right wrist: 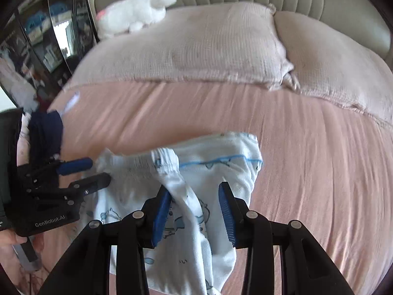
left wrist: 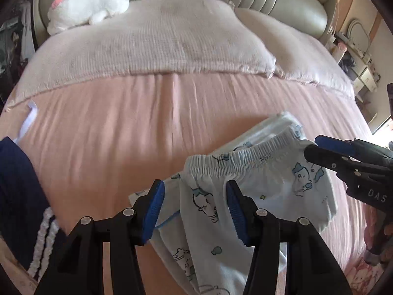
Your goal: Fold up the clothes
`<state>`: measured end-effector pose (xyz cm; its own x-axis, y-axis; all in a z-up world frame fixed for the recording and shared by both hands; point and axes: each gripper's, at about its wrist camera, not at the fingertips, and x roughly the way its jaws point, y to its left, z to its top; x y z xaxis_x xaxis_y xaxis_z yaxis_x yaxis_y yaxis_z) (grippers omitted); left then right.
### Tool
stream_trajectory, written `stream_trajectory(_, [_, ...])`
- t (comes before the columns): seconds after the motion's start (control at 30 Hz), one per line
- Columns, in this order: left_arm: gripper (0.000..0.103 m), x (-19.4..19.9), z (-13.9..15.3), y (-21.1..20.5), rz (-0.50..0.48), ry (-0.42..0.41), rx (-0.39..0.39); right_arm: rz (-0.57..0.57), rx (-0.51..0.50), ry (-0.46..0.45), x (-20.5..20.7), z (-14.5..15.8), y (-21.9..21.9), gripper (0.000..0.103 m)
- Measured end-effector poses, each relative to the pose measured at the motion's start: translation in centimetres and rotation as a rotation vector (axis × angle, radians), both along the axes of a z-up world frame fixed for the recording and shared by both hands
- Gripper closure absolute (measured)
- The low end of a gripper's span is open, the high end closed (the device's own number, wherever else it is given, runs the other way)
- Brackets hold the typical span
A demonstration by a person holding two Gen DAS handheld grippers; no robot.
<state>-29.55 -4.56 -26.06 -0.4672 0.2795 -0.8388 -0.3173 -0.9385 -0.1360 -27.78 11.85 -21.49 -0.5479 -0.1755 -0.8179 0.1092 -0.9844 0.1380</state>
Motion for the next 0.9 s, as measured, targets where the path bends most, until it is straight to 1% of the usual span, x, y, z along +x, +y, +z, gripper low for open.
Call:
stream_trajectory(0.03, [0.050, 0.6, 0.6, 0.1, -0.034, 0.005, -0.012, 0.012, 0.007, 0.035, 0.8, 0.8, 0.0, 0.064])
stream_trajectory(0.1, [0.048, 2.0, 0.8, 0.9, -0.136, -0.006, -0.069, 0.108, 0.057, 0.020, 2.2, 0.8, -1.0, 0.064])
stream_trajectory(0.13, [0.048, 2.8, 0.5, 1.5, -0.186, -0.014, -0.099, 0.161, 0.083, 0.007, 2.9, 0.7, -1.6, 0.064])
stream_trajectory(0.2, [0.048, 4.3, -0.4, 2.3, -0.269, -0.035, -0.152, 0.251, 0.169, 0.007, 4.4, 0.1, -2.9, 0.064])
stream_trajectory(0.27, [0.048, 4.6, -1.8, 3.0, -0.310, -0.070, -0.181, 0.317, 0.223, 0.030, 5.4, -0.8, -4.2, 0.064])
stream_trajectory(0.33, [0.048, 4.2, -3.7, 3.5, -0.337, -0.128, -0.193, 0.388, 0.264, -0.009, 5.5, -2.7, -5.6, 0.064])
stream_trajectory(0.37, [0.047, 3.9, -4.8, 3.5, -0.344, -0.155, -0.217, 0.404, 0.292, -0.036, 5.2, -4.1, -5.8, 0.064])
stream_trajectory(0.4, [0.046, 3.9, -5.2, 3.3, -0.357, -0.160, -0.233, 0.394, 0.275, -0.056, 4.6, -4.9, -4.9, 0.064])
stream_trajectory(0.43, [0.046, 3.9, -5.2, 2.9, -0.375, -0.151, -0.246, 0.378, 0.245, -0.073, 4.0, -5.4, -3.7, 0.067])
stream_trajectory(0.47, [0.043, 3.9, -5.2, 2.5, -0.392, -0.141, -0.258, 0.362, 0.215, -0.090, 3.4, -6.0, -2.5, 0.067])
stream_trajectory(0.5, [0.041, 3.9, -5.2, 2.1, -0.398, -0.134, -0.292, 0.346, 0.185, -0.108, 2.7, -6.5, -1.3, 0.072])
stream_trajectory(0.53, [0.036, 3.7, -5.0, 1.4, -0.384, -0.139, -0.316, 0.331, 0.242, -0.099, 2.5, -6.5, -0.6, 0.086])
stream_trajectory(0.57, [0.029, 3.4, -4.8, 0.6, -0.362, -0.149, -0.326, 0.316, 0.325, -0.083, 2.4, -6.3, -0.1, 0.085])
stream_trajectory(0.6, [0.029, 3.1, -4.5, -0.2, -0.339, -0.159, -0.335, 0.301, 0.408, -0.067, 2.4, -6.1, 0.4, 0.077])
stream_trajectory(0.63, [0.029, 2.9, -4.3, -1.0, -0.317, -0.170, -0.345, 0.272, 0.432, -0.071, 2.1, -5.8, 1.2, 0.077])
stream_trajectory(0.67, [0.030, 2.7, -3.8, -1.5, -0.297, -0.166, -0.340, 0.253, 0.379, -0.083, 2.0, -5.2, 2.1, 0.077])
stream_trajectory(0.7, [0.030, 3.0, -3.0, -1.2, -0.294, -0.141, -0.329, 0.239, 0.307, -0.095, 1.9, -4.5, 2.9, 0.077])
stream_trajectory(0.73, [0.030, 3.3, -2.1, -0.7, -0.303, -0.109, -0.318, 0.239, 0.234, -0.093, 2.0, -3.6, 3.2, 0.074])
stream_trajectory(0.8, [0.030, 4.0, -1.1, 0.8, -0.327, -0.074, -0.273, 0.273, 0.174, -0.049, 3.1, -2.3, 1.5, 0.074])
stream_trajectory(0.83, [0.030, 4.2, -1.1, 1.8, -0.343, -0.071, -0.259, 0.291, 0.149, -0.026, 3.6, -1.7, 0.6, 0.074])
stream_trajectory(0.87, [0.030, 4.5, -1.5, 2.8, -0.361, -0.076, -0.253, 0.325, 0.127, -0.025, 4.1, -1.6, -0.7, 0.074])
stream_trajectory(0.9, [0.030, 4.7, -2.1, 3.6, -0.378, -0.089, -0.263, 0.361, 0.122, -0.049, 4.4, -2.3, -1.9, 0.073])
